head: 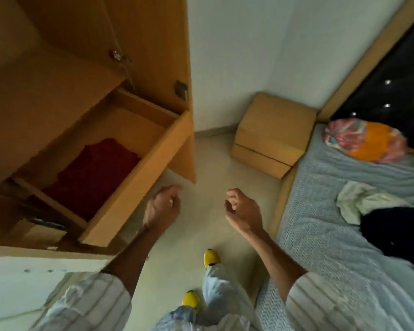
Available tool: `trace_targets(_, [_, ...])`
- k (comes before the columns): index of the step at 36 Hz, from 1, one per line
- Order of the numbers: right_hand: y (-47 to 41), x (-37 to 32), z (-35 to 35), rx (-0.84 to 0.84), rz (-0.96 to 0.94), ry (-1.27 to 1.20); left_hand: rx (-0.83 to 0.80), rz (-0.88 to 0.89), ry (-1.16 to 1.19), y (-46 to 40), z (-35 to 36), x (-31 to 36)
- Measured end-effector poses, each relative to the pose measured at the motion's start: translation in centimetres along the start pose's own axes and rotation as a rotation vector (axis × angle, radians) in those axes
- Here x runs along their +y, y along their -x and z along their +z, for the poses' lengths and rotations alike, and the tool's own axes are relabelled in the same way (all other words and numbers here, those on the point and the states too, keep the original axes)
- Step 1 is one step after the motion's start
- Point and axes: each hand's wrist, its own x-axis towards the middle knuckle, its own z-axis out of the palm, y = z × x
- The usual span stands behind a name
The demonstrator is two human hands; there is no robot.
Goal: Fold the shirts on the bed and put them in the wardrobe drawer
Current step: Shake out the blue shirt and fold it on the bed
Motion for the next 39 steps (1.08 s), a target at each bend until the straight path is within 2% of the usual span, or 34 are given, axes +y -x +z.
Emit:
trace_targets(4, [5.3,7.5,-3.1,0.076,0.21,-0.054,-0.142,0.178,0.012,2.3,5.1,5.0])
trace_targets(10, [13.4,18.5,-6.0,0.175,0.469,-0.182,-0.396,0.259,0.089,6.5,13.5,11.0])
trace_targets(14, [18.9,25.9,-6.4,0.24,0.658,-0.238,-0.626,0.373,-0.033,9.0,20.3,14.6])
trace_targets(19, [26.0,34.0,-5.0,0.225,0.878,-0.225,-0.804,0.506,-0.12,13.5,28.0,17.0])
trace_targets(27, [30.2,44.3,0.6,0.134,1.033,-0.185,-1.047,0.538,-0.207,18.5,39.6,13.6])
trace_targets(35, [31.4,53.3,8.5,-0.107,1.087,-0.085,-1.225,0.529,-0.345,22.2,50.0,6.7])
trace_targets(39, [32.3,56.7,12.9,-0.162,1.094,-0.015,-1.302,0.675,-0.472,24.7,55.5,3.0])
